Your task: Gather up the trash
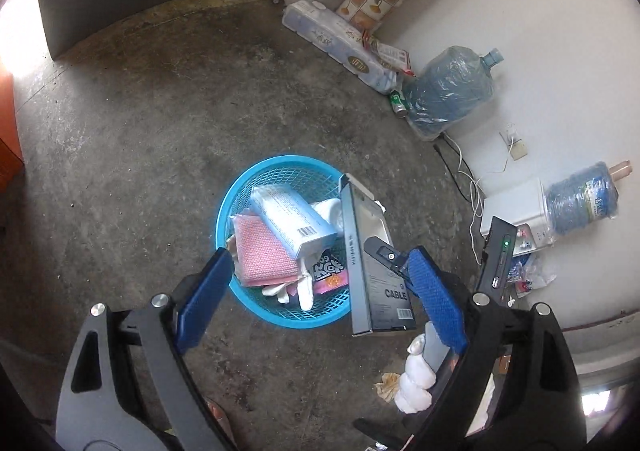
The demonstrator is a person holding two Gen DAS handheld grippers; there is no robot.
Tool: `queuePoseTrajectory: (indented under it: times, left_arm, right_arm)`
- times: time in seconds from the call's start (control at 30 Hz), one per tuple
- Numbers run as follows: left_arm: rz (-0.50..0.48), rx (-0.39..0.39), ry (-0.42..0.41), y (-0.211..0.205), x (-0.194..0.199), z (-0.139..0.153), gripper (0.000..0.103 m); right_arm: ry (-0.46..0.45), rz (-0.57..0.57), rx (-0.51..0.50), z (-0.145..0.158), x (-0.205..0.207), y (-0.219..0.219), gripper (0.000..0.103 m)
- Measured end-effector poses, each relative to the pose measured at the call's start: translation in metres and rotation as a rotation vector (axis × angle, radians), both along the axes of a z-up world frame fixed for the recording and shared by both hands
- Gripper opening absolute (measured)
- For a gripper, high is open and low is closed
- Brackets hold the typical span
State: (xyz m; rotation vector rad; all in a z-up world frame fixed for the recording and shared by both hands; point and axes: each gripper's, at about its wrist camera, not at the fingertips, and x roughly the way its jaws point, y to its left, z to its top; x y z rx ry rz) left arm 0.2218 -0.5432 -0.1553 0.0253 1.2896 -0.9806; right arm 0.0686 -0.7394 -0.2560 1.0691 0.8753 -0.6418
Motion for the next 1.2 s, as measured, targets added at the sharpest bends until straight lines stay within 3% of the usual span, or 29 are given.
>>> queuePoseTrajectory:
  times: [0.17, 0.3, 0.5, 0.63, 0.83, 0.97, 1.07, 1.2]
  left_arm:
    - [-0.004, -0.046, -0.048, 0.038, -0.007, 0.040, 0.085]
    - [0.014, -0.060, -0.068, 0.071, -0.010, 0.063, 0.085]
    - [0.047, -0.110, -0.168, 0.134, -0.029, 0.106, 0.085]
    - [0.062, -0.138, -0.255, 0.184, -0.052, 0.138, 0.085]
    - [0.100, -0.159, -0.339, 0.258, -0.087, 0.181, 0.087]
    - [0.234, -0.140, -0.424, 0.313, -0.107, 0.208, 0.094]
    - [0.338, -0.119, -0.493, 0.350, -0.120, 0.225, 0.094]
    - [0.416, -0.079, -0.563, 0.395, -0.139, 0.238, 0.094]
  right_arm:
    - [0.048, -0.015, -0.032, 0.000, 0.013, -0.006, 0.085]
    - [0.021, -0.048, -0.049, 0.012, 0.003, -0.001, 0.085]
    - [-0.080, -0.032, -0.101, 0.065, -0.039, 0.033, 0.085]
    - [-0.149, 0.017, -0.168, 0.114, -0.075, 0.074, 0.085]
    - [-0.185, 0.130, -0.344, 0.195, -0.106, 0.158, 0.085]
    - [-0.207, 0.237, -0.530, 0.253, -0.114, 0.232, 0.096]
    - [-0.218, 0.324, -0.647, 0.284, -0.116, 0.289, 0.096]
    - [-0.248, 0.434, -0.731, 0.314, -0.117, 0.350, 0.097]
